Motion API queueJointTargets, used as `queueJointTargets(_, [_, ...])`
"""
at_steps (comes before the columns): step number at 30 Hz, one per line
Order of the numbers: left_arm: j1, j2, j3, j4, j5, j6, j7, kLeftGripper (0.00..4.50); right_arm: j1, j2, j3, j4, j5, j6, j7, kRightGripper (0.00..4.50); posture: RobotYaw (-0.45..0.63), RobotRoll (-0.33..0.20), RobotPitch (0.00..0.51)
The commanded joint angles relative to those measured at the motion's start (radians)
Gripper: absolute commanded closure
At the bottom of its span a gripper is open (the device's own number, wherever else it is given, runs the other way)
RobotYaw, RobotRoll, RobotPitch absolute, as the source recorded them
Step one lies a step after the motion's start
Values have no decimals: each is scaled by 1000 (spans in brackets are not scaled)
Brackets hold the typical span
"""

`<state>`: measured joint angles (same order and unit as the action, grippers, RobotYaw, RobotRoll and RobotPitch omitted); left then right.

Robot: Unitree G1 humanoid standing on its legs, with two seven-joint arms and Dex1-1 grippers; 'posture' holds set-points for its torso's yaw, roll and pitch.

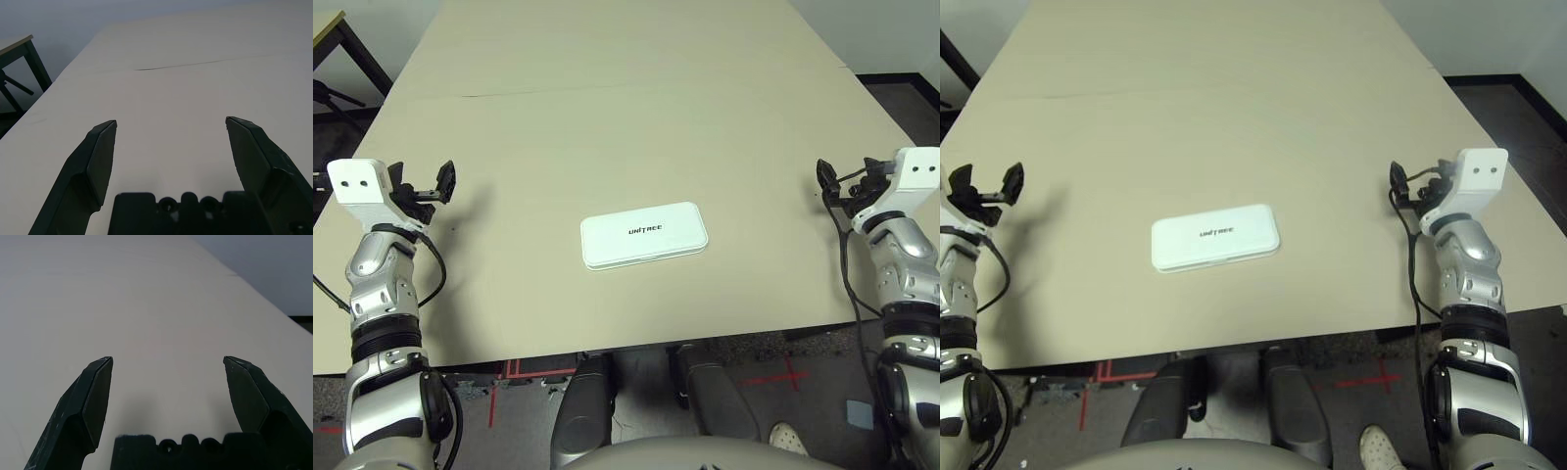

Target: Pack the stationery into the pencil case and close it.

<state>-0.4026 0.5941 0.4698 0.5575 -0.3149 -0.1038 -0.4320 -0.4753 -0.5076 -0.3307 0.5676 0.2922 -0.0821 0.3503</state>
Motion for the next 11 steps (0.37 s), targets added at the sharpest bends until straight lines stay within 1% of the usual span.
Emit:
queueJointTargets(1, [20, -3, -3, -35, -10, 19, 2, 15, -4, -1, -20, 10, -4, -18, -17, 0, -106, 0, 191])
queueJointTargets(2, [20, -2, -4, -43, -11, 27, 3, 15, -2, 0, -20, 6, -3, -17, -18, 0, -110, 0, 197])
queueJointTargets(11, [10, 0, -4, -52, -11, 50, 0, 15, 14, 14, -14, -13, 2, -13, -20, 0, -118, 0, 193])
